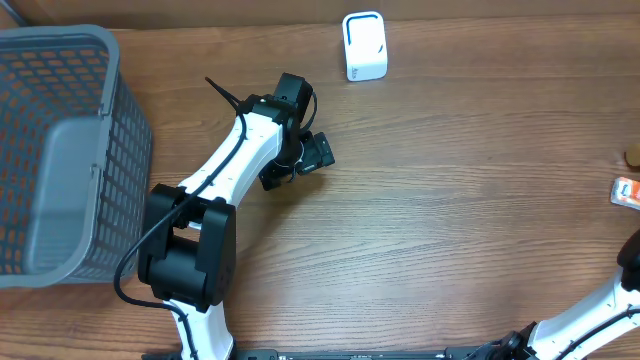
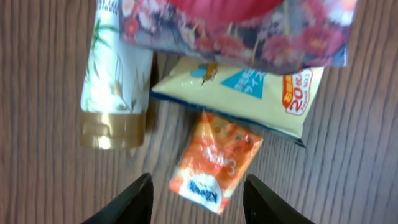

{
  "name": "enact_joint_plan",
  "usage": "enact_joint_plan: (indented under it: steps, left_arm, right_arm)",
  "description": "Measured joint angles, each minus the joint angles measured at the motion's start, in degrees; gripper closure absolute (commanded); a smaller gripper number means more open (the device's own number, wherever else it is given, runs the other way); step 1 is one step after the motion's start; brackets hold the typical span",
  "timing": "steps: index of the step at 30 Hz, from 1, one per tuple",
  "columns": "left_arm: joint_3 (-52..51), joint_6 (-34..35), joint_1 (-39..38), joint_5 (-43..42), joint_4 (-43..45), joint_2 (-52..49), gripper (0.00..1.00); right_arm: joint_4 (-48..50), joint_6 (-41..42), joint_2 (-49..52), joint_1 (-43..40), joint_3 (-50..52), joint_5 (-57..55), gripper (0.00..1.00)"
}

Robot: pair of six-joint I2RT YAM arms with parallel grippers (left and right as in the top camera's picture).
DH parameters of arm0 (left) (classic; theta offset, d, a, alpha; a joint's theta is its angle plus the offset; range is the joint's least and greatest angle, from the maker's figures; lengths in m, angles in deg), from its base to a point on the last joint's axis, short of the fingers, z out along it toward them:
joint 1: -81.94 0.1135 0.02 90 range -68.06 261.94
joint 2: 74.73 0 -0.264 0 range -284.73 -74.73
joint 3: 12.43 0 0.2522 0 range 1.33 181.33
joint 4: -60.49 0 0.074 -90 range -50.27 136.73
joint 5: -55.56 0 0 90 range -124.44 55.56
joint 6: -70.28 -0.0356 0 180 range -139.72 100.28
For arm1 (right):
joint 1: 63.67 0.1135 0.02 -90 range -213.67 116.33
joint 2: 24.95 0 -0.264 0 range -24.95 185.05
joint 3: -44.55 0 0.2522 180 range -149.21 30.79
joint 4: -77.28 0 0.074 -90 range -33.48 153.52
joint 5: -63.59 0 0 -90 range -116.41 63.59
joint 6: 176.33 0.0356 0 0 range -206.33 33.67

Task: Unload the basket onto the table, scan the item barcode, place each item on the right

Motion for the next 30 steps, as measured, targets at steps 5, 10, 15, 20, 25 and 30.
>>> enact_joint_plan:
  steps: [5, 10, 15, 20, 25, 30]
  left_arm:
    - [0.0, 0.0, 0.0, 0.0, 0.0, 0.0, 0.00]
    - [0.0, 0.0, 0.0, 0.0, 0.0, 0.0, 0.00]
    - [0.0, 0.0, 0.0, 0.0, 0.0, 0.0, 0.00]
    - [0.0, 0.0, 0.0, 0.0, 0.0, 0.0, 0.00]
    - [0.0, 0.0, 0.0, 0.0, 0.0, 0.0, 0.00]
    - [0.0, 0.0, 0.0, 0.0, 0.0, 0.0, 0.00]
  right_arm:
    - [0.1, -3.1, -3.7, 0.0, 0.0, 6.4, 0.43]
    - [-1.2, -6.2, -13.3, 0.0, -0.4, 16.2, 0.39]
    - [-10.5, -8.1, -22.2, 0.7, -1.6, 21.5, 0.36]
    - [-18.8, -10.1, -25.7, 4.3, -1.7, 23.0, 0.37]
    - [-20.3, -12.4, -28.4, 12.2, 1.2, 22.4, 0.34]
    - [-19.0, -13.1, -37.2, 20.3, 6.5, 18.8, 0.00]
